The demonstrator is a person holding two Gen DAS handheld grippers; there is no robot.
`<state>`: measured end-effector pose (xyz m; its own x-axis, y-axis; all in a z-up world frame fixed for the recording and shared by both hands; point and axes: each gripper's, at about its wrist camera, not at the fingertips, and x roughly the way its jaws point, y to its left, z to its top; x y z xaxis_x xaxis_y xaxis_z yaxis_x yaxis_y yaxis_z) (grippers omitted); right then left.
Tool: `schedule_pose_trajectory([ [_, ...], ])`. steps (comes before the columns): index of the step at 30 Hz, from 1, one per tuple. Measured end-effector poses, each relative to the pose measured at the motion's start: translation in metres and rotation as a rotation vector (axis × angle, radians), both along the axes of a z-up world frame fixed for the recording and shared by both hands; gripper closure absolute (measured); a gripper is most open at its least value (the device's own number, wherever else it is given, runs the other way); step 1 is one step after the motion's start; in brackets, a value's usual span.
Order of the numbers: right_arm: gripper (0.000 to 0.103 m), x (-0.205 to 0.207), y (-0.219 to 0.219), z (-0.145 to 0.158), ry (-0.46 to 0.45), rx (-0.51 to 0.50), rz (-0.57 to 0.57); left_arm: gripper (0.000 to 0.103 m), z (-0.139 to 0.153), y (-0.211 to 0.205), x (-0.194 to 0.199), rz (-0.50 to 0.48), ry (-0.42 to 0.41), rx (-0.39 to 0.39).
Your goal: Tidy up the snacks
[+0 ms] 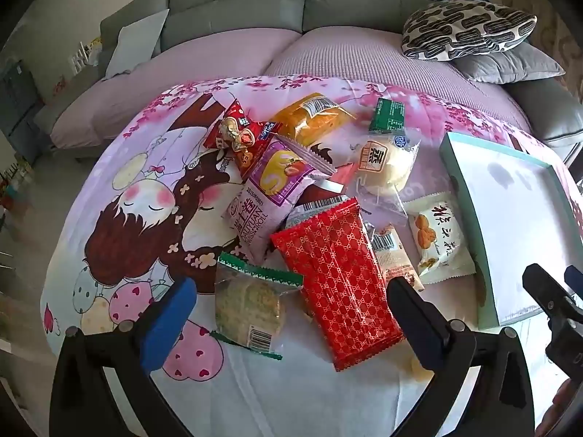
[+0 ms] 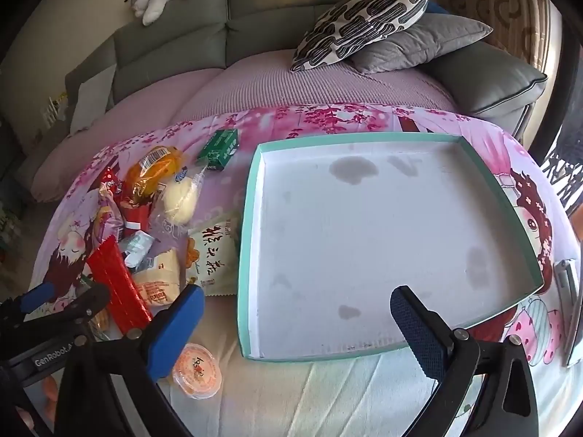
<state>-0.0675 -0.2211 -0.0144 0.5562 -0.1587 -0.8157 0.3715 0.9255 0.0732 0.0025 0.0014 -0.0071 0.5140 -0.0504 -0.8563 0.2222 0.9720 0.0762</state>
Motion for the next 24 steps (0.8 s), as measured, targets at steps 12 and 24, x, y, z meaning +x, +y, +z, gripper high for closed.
schedule_pose_trajectory([
  [12, 0.000, 0.0002, -0.0013, -0.0014, -0.004, 0.001, 0.006, 0.000, -0.0069, 0.0027, 0.0023, 0.029, 0.023, 0.008],
  [24, 0.000, 0.0000, -0.0006, -0.0013, -0.002, -0.005, -0.002, 0.000, -0.0099, 0.0021, 0.0036, 0.034, 0.042, 0.013],
])
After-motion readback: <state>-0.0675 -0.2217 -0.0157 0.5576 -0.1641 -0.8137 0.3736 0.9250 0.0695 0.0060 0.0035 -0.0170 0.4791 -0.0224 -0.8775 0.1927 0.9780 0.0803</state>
